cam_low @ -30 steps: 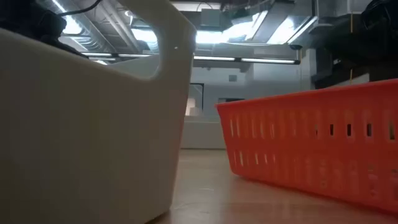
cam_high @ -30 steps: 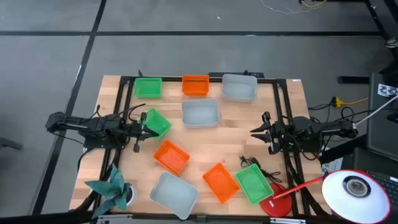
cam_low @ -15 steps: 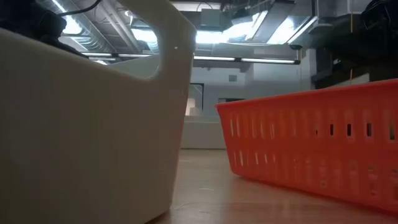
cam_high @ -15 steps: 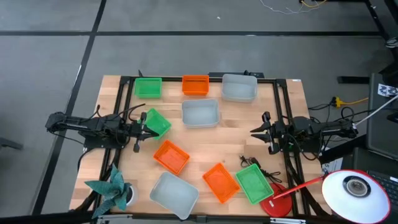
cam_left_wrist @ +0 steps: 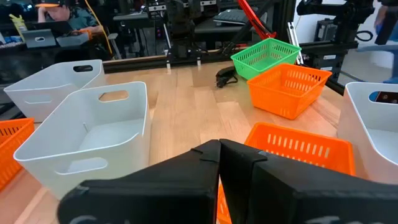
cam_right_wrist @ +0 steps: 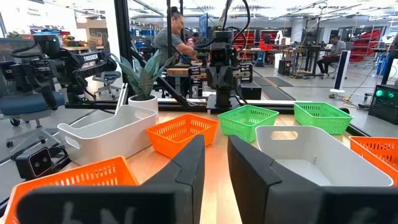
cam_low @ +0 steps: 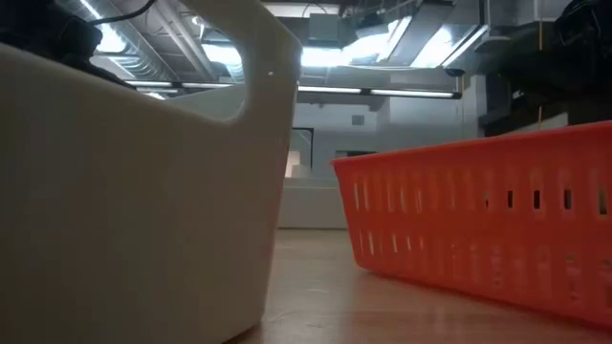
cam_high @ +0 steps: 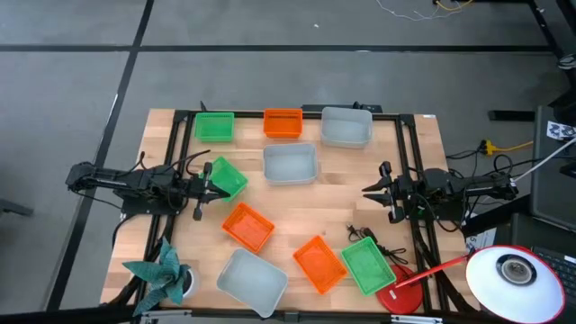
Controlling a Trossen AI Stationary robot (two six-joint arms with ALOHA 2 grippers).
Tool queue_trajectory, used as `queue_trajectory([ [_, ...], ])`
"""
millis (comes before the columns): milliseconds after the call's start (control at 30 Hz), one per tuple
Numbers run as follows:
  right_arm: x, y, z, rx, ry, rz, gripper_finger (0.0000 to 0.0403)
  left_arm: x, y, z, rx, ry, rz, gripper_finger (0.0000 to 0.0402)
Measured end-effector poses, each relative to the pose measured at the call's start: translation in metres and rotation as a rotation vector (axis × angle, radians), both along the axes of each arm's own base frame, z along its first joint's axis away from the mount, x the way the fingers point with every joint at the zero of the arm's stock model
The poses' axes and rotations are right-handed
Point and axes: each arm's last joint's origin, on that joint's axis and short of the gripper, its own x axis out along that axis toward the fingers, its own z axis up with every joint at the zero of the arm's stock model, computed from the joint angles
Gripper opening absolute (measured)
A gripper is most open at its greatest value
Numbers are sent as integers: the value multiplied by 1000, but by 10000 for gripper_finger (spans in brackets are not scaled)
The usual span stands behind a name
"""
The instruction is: Stack baskets by color
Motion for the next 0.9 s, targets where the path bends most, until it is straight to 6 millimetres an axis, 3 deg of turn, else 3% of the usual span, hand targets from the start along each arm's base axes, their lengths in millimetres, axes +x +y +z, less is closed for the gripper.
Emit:
queue_trajectory([
  [200, 0, 0, 0, 11, 1, 1, 71, 0, 0, 0, 0, 0, 0, 0],
  [433, -1, 0, 6, 302, -33, 32, 71, 0, 0, 1, -1, -9, 0, 0],
  [567, -1, 1, 7, 394, -23, 72, 71, 0, 0, 11, -29, -118, 0, 0],
  [733, -1, 0, 11, 402, -68, 71, 71, -3, 0, 32, -143, -329, -9, 0],
  [900, -3, -3, 26, 305, -251, -38, 71, -6, 1, 40, 21, -419, 15, 0],
])
